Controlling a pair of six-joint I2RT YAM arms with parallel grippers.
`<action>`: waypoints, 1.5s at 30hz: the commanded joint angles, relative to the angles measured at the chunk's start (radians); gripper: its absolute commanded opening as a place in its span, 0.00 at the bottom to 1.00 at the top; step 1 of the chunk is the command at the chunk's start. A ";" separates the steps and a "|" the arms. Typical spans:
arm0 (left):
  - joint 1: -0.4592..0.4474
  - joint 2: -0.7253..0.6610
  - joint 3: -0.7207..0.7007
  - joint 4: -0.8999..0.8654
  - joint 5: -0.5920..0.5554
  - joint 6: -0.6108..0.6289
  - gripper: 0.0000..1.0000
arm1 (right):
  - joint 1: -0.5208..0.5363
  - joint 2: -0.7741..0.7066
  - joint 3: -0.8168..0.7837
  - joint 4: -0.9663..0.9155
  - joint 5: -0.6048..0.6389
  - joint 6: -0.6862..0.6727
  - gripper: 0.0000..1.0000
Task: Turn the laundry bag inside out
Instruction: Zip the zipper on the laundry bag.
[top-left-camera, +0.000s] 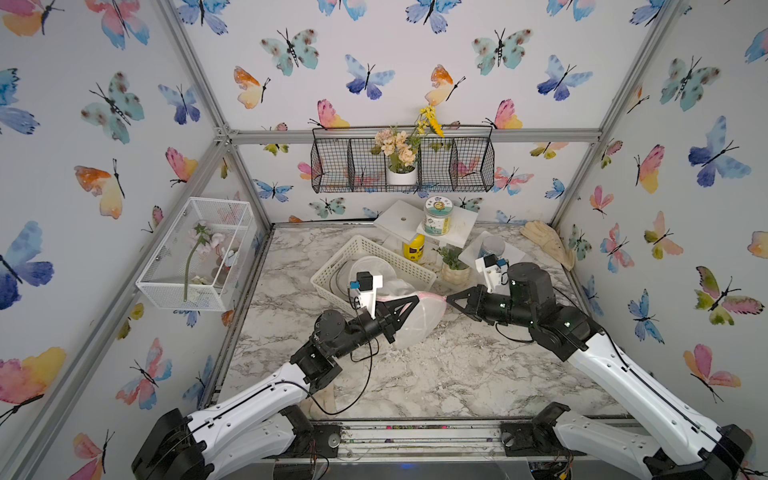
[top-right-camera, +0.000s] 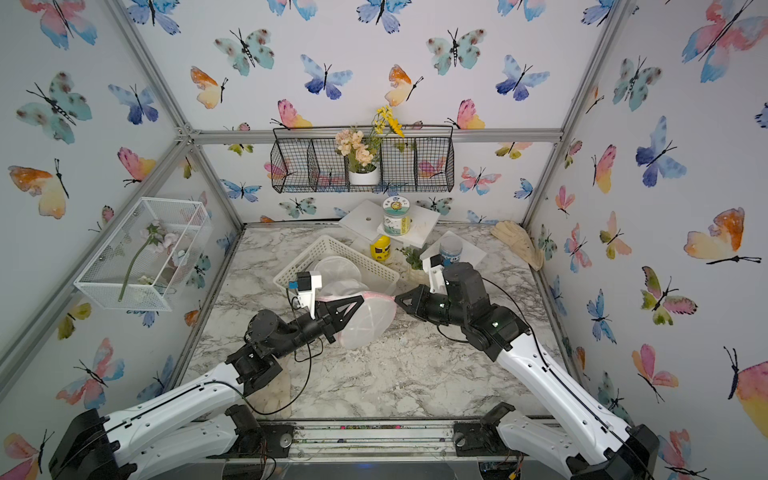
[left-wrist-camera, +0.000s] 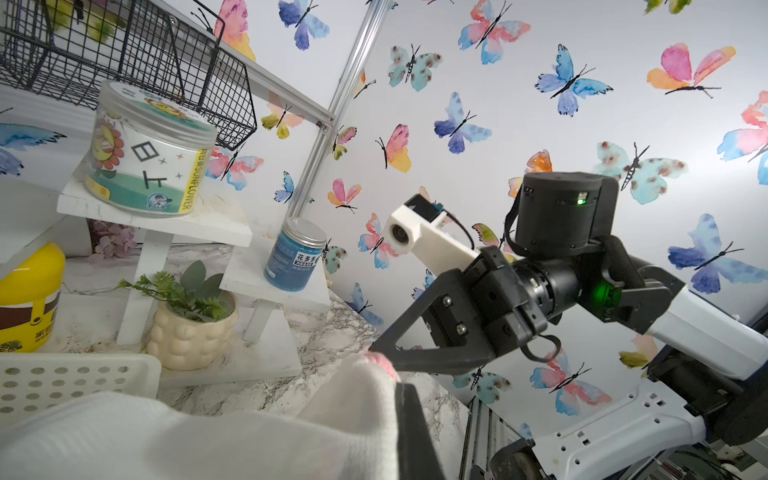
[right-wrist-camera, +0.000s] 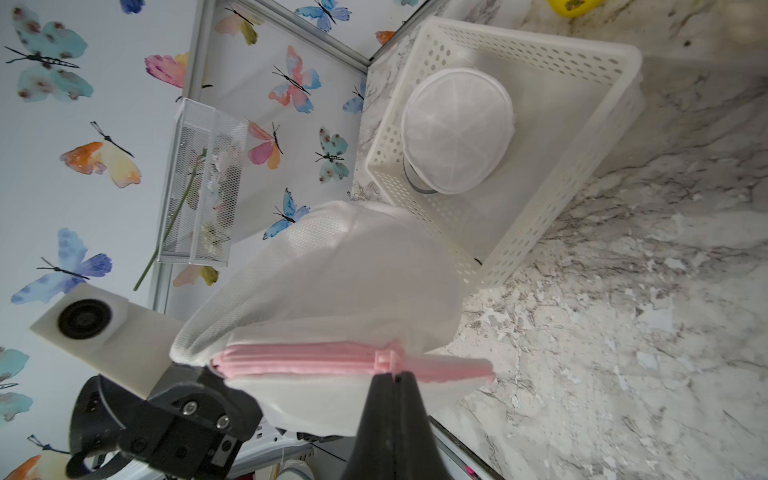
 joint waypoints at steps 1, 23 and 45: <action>-0.001 0.012 -0.007 0.153 -0.056 -0.049 0.00 | -0.004 0.028 -0.054 0.020 -0.004 0.044 0.02; -0.001 -0.209 -0.077 -0.529 -0.103 -0.075 0.82 | -0.005 0.089 0.219 -0.266 0.177 -0.393 0.02; -0.166 0.111 0.180 -0.159 0.117 0.090 0.69 | -0.007 0.067 0.147 0.059 -0.086 -0.313 0.02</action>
